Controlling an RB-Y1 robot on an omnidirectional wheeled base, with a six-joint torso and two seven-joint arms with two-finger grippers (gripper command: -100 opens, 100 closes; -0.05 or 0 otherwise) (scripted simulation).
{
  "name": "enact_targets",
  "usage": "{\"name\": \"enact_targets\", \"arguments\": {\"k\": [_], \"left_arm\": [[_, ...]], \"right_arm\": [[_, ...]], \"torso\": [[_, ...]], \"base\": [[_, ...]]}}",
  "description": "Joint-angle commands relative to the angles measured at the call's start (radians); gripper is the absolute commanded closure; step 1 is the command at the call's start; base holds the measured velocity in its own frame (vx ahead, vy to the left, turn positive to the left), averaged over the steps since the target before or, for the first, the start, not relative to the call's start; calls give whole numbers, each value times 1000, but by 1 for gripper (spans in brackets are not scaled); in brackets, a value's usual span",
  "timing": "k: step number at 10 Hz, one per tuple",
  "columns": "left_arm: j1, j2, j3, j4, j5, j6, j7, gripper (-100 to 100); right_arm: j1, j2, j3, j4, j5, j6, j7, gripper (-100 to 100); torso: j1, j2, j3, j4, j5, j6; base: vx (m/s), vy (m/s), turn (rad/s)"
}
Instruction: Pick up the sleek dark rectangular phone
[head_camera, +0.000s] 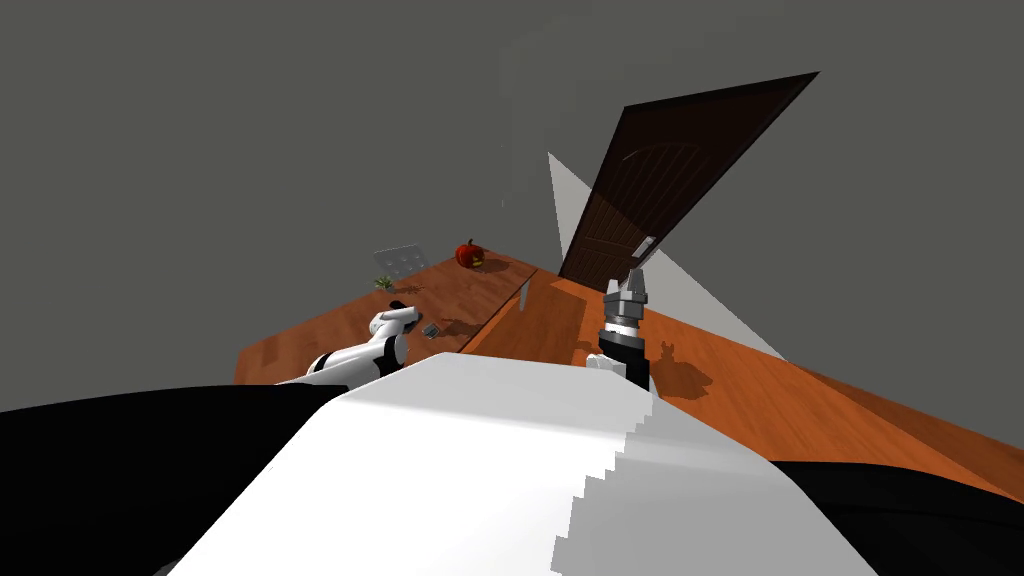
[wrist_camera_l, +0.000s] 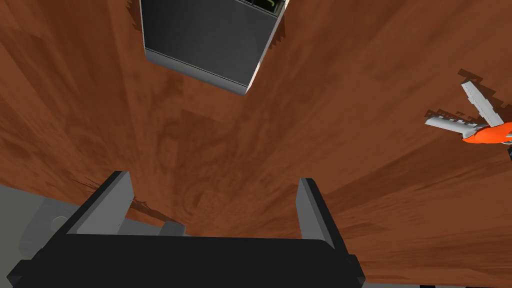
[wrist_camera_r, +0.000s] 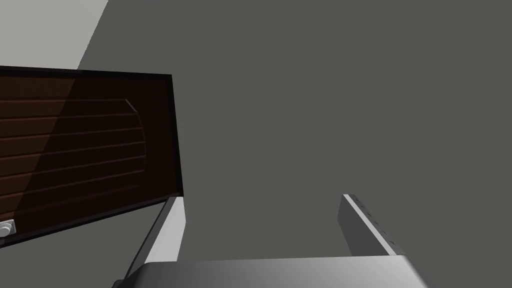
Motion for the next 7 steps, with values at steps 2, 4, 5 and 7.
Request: {"name": "enact_targets", "arguments": {"k": [2,4,5,7], "left_arm": [[-52,11,7,77,2,58,-32,-100],[-52,11,7,99,2,58,-32,-100],[-79,15,12,140,3,94,-50,-100],[-102,18,15,182,4,126,-66,-100]], "right_arm": [[0,0,0,0,0,0,0,0],[0,0,0,0,0,0,0,0],[0,0,0,0,0,0,0,0],[0,0,0,0,0,0,0,0]], "torso": [[0,0,0,0,0,-1],[1,0,0,0,0,-1],[0,0,0,0,0,-1],[1,0,0,0,0,0]], "base": [[-12,15,-93],[-10,15,-24],[-7,11,-68],[-17,23,-112]]}}
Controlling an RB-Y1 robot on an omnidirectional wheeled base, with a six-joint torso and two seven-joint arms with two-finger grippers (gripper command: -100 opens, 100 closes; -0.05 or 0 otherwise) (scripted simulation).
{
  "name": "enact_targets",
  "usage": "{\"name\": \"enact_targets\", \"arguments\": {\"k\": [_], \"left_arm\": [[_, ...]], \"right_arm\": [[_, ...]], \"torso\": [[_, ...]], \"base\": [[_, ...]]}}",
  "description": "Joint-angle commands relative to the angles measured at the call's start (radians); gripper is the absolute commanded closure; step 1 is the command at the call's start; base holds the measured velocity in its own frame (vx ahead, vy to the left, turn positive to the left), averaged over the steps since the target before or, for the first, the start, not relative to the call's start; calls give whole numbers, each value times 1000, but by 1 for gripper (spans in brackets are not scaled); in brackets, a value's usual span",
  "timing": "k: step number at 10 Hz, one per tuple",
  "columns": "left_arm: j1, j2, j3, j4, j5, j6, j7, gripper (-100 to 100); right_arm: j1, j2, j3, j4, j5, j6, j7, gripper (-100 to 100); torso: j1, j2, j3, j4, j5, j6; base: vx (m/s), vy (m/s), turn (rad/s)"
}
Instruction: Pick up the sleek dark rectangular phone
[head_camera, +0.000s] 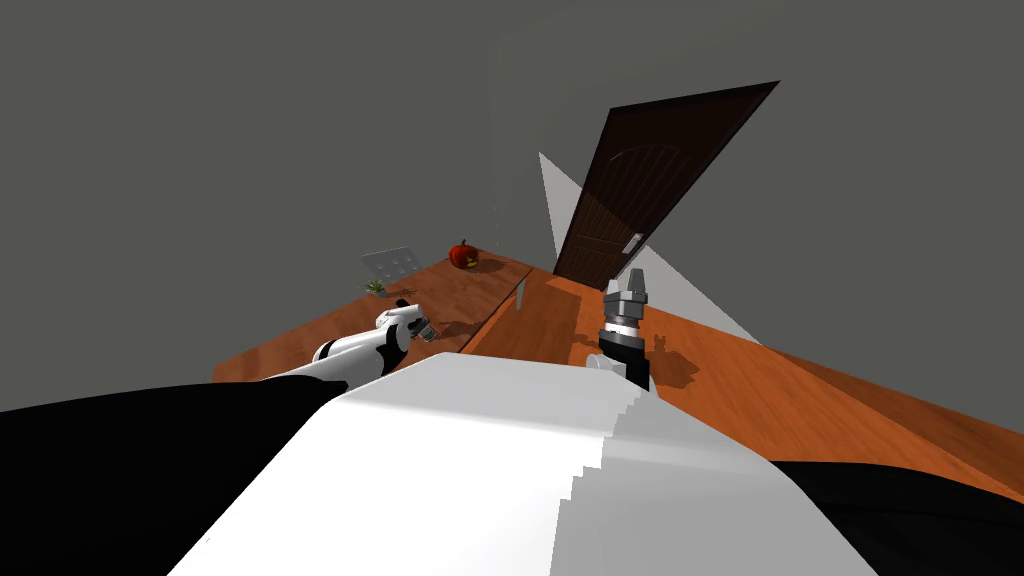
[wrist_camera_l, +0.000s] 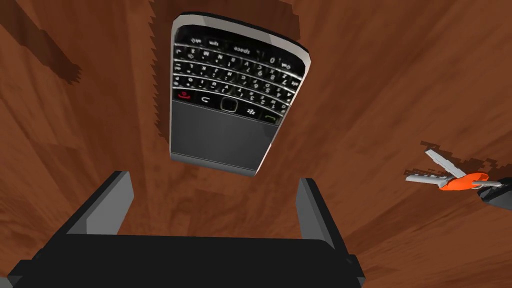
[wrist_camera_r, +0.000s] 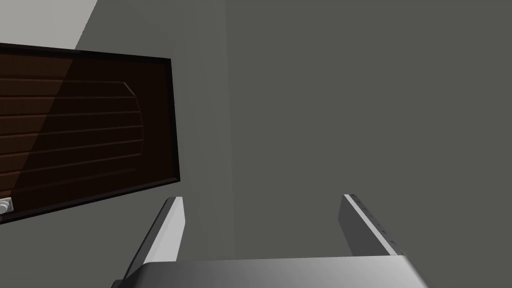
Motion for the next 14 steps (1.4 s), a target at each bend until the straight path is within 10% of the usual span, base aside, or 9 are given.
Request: {"name": "enact_targets", "arguments": {"k": [1,8,9,10,14], "left_arm": [[-18,2,5,30,3,44,-18,-100],[-49,7,9,82,4,93,-40,-100],[-51,8,9,85,4,93,-40,0],[-36,-13,-8,93,6,62,-17,-100],[-28,-25,-18,100,7,37,-4,-100]], "right_arm": [[0,0,0,0,0,0,0,0],[0,0,0,0,0,0,0,0],[0,0,0,0,0,0,0,0],[0,0,0,0,0,0,0,0],[0,0,0,0,0,0,0,0]], "torso": [[0,0,0,0,0,0],[-1,0,0,0,0,0],[-1,-1,0,0,0,0],[-1,-1,0,0,0,0],[1,-2,-1,0,0,0]], "base": [[-13,19,-46],[-9,9,-32],[0,0,0],[24,45,-16],[15,48,-11]]}}
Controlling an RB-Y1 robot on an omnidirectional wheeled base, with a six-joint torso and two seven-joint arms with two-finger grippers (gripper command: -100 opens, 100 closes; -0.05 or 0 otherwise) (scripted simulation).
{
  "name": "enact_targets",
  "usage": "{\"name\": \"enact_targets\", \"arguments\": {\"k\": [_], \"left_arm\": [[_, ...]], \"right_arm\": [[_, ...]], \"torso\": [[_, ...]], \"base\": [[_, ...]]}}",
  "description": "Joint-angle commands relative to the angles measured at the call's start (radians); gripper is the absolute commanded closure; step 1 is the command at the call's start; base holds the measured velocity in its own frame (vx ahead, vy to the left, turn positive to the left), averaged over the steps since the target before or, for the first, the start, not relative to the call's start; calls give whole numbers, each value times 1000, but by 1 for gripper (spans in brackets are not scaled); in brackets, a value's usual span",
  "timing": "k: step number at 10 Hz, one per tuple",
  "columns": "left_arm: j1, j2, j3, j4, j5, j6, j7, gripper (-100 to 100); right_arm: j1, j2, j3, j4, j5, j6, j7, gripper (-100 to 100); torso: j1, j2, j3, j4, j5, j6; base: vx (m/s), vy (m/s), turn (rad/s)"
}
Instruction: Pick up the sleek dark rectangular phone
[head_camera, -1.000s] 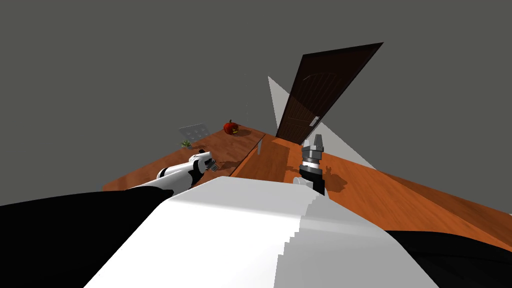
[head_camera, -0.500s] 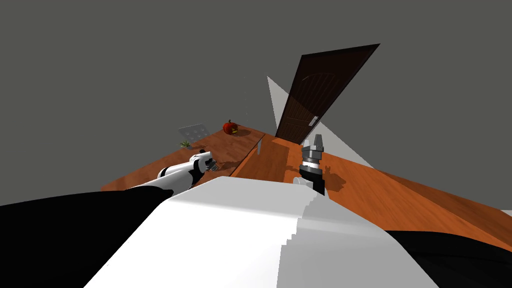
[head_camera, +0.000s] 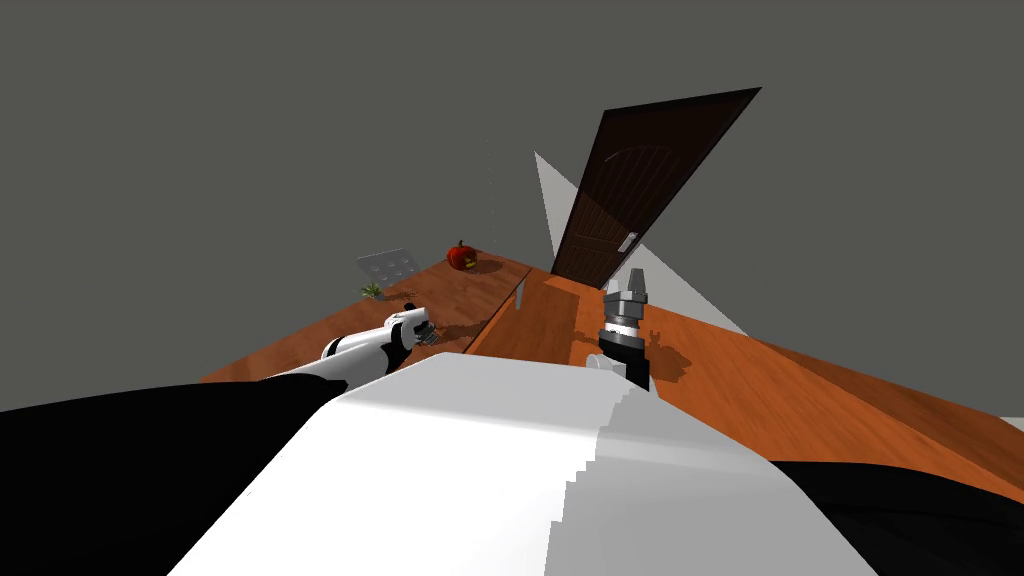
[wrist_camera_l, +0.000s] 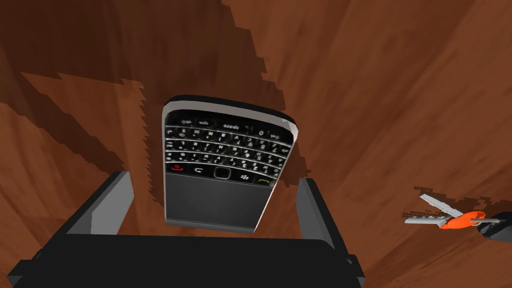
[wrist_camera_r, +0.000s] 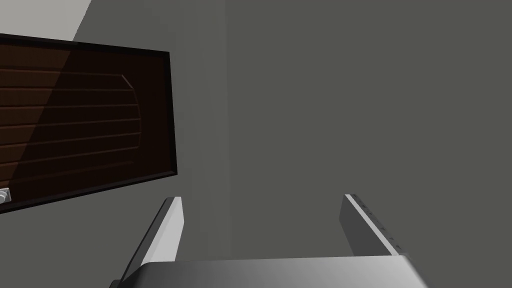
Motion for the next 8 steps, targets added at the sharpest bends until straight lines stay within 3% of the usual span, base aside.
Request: {"name": "enact_targets", "arguments": {"k": [1,5,6,7,8], "left_arm": [[0,0,0,0,0,0,0,100],[0,0,0,1,0,0,-1,100],[0,0,0,1,0,0,-1,0],[-17,22,17,-2,-2,30,-23,100],[-26,35,27,-8,-4,49,-37,100]], "right_arm": [[0,0,0,0,0,0,0,0],[0,0,0,0,0,0,0,0],[0,0,0,0,0,0,0,0],[0,0,0,0,0,0,0,0],[0,0,0,0,0,0,0,0]], "torso": [[0,0,0,0,0,0],[-1,0,0,0,0,0],[-1,0,0,0,0,0],[-1,0,0,0,0,0],[-4,1,1,1,-1,0]], "base": [[0,0,0],[0,0,0],[0,0,0],[-17,-64,23],[-36,-104,33]]}}
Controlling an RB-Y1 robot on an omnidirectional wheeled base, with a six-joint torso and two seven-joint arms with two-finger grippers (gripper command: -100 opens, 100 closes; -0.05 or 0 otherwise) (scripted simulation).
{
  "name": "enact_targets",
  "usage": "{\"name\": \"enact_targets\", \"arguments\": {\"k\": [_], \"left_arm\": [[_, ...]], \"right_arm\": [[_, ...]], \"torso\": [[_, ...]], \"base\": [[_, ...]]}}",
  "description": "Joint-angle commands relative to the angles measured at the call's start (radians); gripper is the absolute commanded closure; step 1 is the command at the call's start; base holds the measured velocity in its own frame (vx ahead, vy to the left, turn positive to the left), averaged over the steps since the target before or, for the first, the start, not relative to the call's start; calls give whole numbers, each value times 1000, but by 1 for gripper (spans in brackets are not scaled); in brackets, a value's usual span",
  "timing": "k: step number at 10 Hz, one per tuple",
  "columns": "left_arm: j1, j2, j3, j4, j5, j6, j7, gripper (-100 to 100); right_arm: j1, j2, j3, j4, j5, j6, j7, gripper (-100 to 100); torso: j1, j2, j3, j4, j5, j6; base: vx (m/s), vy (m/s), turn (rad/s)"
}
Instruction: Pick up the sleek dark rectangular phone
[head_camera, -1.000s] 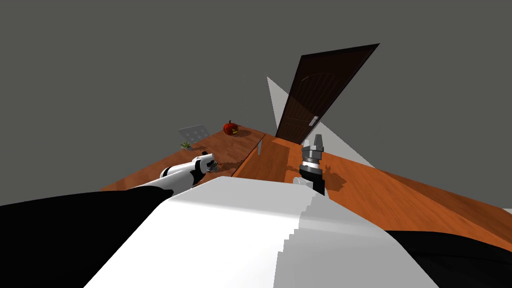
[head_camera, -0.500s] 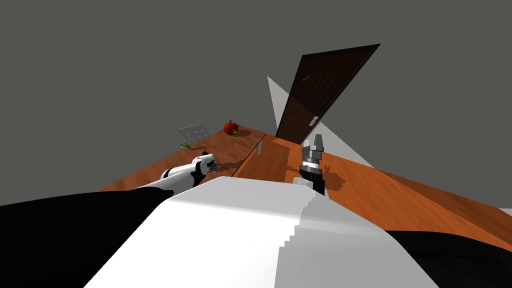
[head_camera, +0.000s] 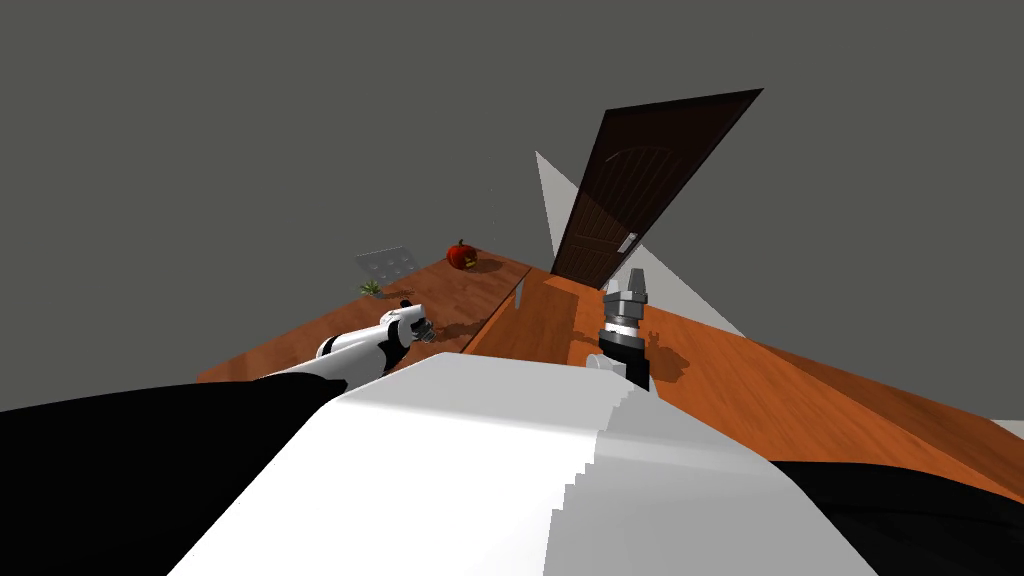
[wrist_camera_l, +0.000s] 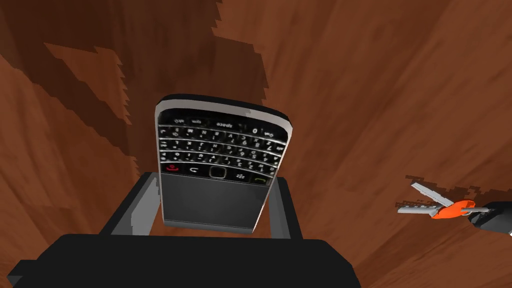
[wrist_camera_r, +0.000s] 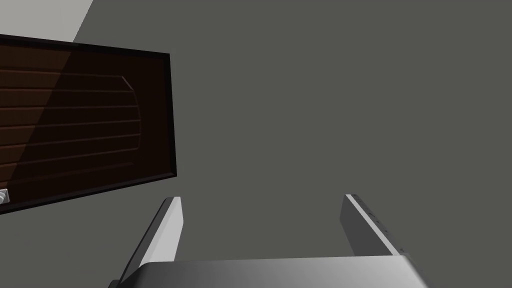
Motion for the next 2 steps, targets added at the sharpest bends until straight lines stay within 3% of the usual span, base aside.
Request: {"name": "enact_targets", "arguments": {"k": [1,2], "left_arm": [[0,0,0,0,0,0,0,100],[0,1,1,-1,0,4,-3,0]], "right_arm": [[0,0,0,0,0,0,0,0],[0,0,0,0,0,0,0,0]], "torso": [[0,0,0,0,0,0],[2,-1,0,0,1,0]], "base": [[-18,-46,15],[-3,-9,0]]}}
